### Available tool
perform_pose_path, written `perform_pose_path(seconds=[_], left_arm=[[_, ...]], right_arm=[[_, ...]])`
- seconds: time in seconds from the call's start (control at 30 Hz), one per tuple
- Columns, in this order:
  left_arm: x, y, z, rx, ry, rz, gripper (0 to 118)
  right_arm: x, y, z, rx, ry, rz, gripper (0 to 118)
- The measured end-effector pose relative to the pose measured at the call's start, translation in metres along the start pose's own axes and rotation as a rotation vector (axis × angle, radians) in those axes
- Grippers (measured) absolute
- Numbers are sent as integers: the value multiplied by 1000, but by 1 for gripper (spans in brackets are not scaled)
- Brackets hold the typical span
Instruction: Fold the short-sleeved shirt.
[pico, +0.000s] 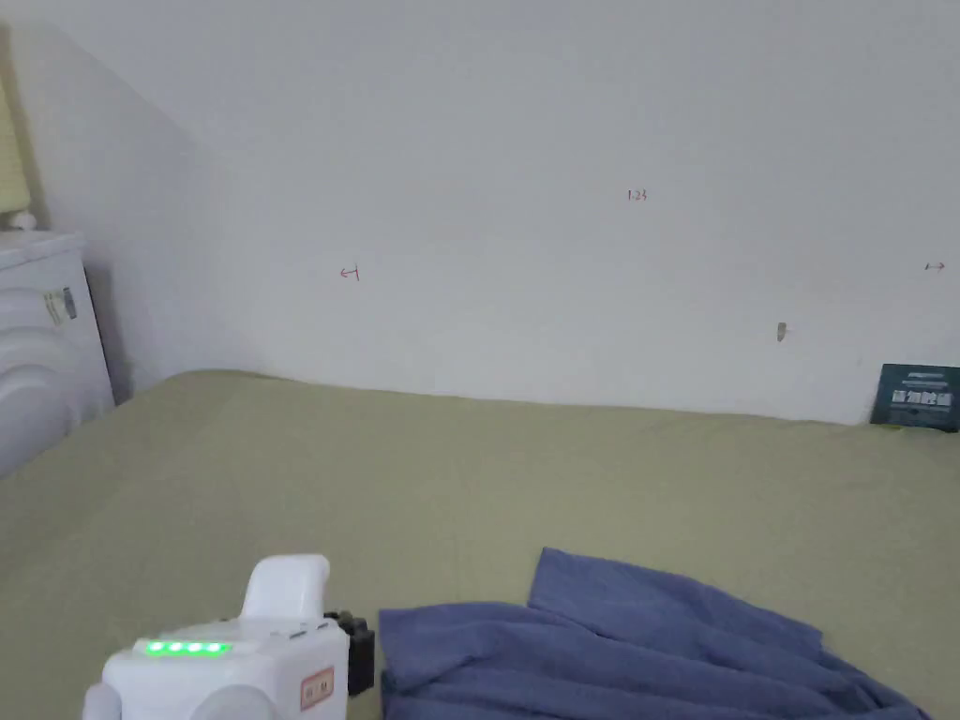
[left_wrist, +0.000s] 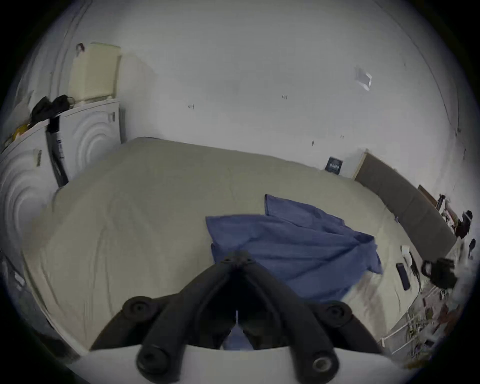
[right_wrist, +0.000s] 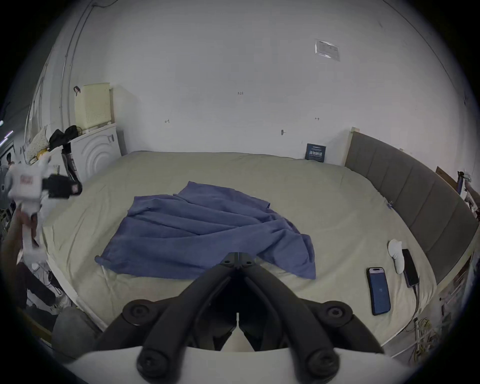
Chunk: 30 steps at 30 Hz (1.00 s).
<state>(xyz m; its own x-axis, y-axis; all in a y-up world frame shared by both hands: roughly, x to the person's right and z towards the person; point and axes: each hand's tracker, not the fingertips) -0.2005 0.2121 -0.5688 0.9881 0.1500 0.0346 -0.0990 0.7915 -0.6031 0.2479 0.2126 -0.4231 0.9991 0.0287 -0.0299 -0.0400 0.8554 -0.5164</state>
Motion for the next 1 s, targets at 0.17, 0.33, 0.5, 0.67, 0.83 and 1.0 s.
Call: perform_pose_path(seconds=[0.17,0.33,0.5,0.67,0.83,1.0], left_arm=[[-21,70,-138,-228,-118,-70,52],[-24,67,-246,-359,23,-130,114],[-25,46,-287,-476,86,-86,93],[-18,40,-278,-411,103,-201,0],[-7,51,-253,-448,-96,-81,0],[-4,72,-233,-392,-106,-112,0]], right_arm=[[11,9,-29,-26,-15,-28,1],[23,7,-54,-67,-47,-43,1],[34,2,-73,-95,-63,-60,1],[44,-5,-85,-93,-79,-79,1],[57,-2,-93,-102,-90,-142,1],[94,18,-126,-91,-71,-253,40]])
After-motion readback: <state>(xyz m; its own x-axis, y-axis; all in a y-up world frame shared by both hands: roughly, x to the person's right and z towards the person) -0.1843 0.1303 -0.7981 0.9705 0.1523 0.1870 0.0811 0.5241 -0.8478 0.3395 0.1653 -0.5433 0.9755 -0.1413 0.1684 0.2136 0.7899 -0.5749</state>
